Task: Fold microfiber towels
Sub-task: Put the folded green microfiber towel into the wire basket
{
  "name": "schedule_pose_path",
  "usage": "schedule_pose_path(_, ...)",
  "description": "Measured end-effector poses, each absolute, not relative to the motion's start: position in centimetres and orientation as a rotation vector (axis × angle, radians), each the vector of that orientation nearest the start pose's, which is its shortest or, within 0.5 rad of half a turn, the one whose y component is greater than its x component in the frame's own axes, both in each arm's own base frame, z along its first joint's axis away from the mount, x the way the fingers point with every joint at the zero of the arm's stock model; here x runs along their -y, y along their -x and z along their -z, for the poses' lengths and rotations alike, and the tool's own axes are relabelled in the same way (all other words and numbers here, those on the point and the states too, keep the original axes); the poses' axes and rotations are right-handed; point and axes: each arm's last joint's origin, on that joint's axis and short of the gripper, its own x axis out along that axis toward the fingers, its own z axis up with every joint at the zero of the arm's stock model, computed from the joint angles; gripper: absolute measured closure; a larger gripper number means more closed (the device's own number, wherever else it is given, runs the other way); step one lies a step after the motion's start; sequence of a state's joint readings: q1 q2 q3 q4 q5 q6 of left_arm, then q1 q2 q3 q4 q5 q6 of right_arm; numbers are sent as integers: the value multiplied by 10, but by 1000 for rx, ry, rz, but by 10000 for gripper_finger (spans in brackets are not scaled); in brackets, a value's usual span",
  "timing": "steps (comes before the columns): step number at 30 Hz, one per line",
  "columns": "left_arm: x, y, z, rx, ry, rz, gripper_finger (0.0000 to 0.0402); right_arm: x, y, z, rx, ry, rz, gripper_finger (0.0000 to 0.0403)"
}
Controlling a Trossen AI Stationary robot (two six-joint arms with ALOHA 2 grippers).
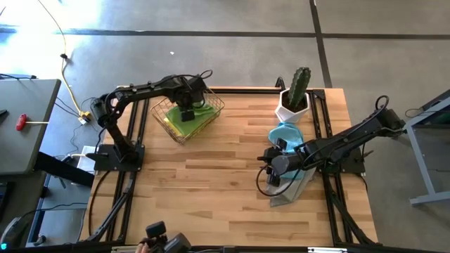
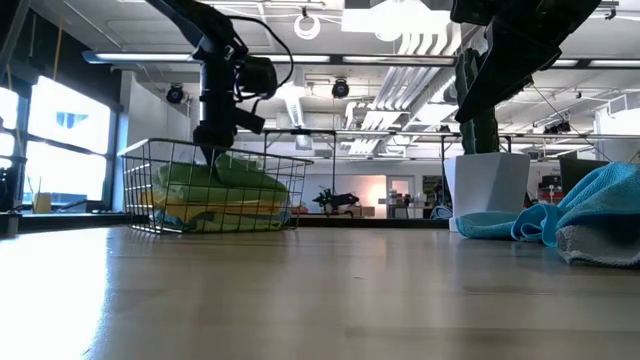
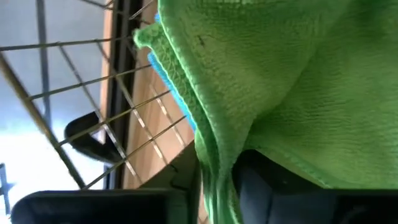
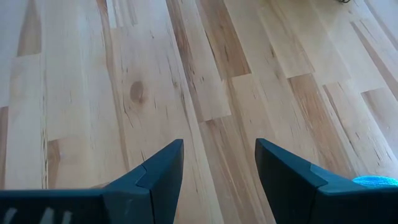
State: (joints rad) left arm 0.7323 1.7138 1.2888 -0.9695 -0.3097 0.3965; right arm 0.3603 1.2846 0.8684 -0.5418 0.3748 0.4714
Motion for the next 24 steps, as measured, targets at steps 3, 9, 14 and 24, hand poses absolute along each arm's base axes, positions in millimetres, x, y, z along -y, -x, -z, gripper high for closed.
schedule_pose_path(3, -220, -236, -225, -1566, -26, -589, 297, -78, -236, -235, -863, -101, 218, 210)
schedule_pose_path(9, -211, -247, -236, -1601, -153, -630, 256, -78, -236, -235, -865, -100, 215, 210)
schedule_pose_path(14, -203, -263, -261, -1549, -215, -636, 255, -76, -230, -231, -928, -127, 262, 210)
schedule_pose_path(24, -201, -255, -267, -1559, -56, -689, 265, -82, -213, -224, -1052, -193, 355, 210)
